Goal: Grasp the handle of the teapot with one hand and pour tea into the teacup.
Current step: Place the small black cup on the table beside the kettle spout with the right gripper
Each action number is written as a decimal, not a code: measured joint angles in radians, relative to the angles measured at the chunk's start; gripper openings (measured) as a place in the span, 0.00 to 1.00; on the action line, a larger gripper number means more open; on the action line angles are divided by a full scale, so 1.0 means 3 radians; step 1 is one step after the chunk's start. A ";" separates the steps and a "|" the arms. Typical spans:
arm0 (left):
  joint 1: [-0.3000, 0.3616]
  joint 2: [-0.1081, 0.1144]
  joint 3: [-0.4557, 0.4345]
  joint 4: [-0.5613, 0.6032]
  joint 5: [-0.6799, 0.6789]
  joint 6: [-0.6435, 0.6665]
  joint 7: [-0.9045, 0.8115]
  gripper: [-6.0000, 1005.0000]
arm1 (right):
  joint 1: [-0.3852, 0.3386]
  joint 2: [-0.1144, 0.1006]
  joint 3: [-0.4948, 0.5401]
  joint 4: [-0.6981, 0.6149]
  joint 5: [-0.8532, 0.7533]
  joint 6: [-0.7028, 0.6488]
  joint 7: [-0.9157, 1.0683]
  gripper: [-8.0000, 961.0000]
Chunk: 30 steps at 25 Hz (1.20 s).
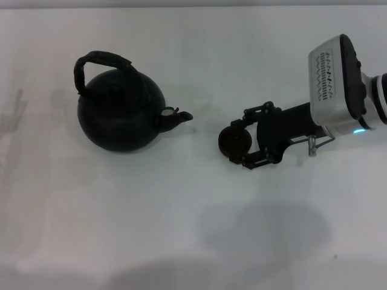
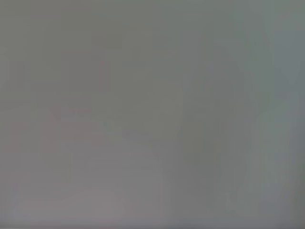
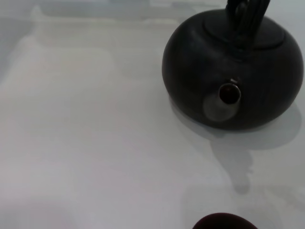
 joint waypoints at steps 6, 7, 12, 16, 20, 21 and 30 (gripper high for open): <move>0.0002 0.0000 0.0000 -0.0002 0.0000 0.0003 0.0005 0.86 | -0.0003 0.0000 0.0004 0.0000 0.0003 0.0008 0.0013 0.82; 0.0002 0.0000 0.0000 -0.0002 0.0000 0.0004 0.0005 0.86 | -0.0004 -0.0001 0.0007 0.0000 0.0003 0.0010 0.0014 0.83; 0.0002 0.0000 0.0000 -0.0002 0.0000 0.0003 0.0005 0.86 | -0.0007 -0.0010 0.0014 0.0000 0.0039 0.0031 0.0015 0.91; 0.0002 0.0000 0.0000 -0.0001 0.0004 0.0005 0.0005 0.86 | -0.0007 -0.0019 0.0023 -0.0001 0.0083 0.0067 0.0014 0.91; 0.0003 0.0000 0.0000 -0.0001 0.0005 0.0006 0.0005 0.86 | -0.0010 -0.0026 0.0029 -0.0004 0.0127 0.0099 0.0015 0.90; 0.0004 0.0000 0.0000 0.0000 0.0006 0.0003 0.0005 0.86 | -0.0012 -0.0029 0.0030 -0.0010 0.0142 0.0114 0.0015 0.90; 0.0048 0.0000 0.0000 0.0002 0.0245 -0.0109 0.0000 0.86 | -0.0260 -0.0042 0.0221 -0.0415 0.0232 0.0398 0.0025 0.90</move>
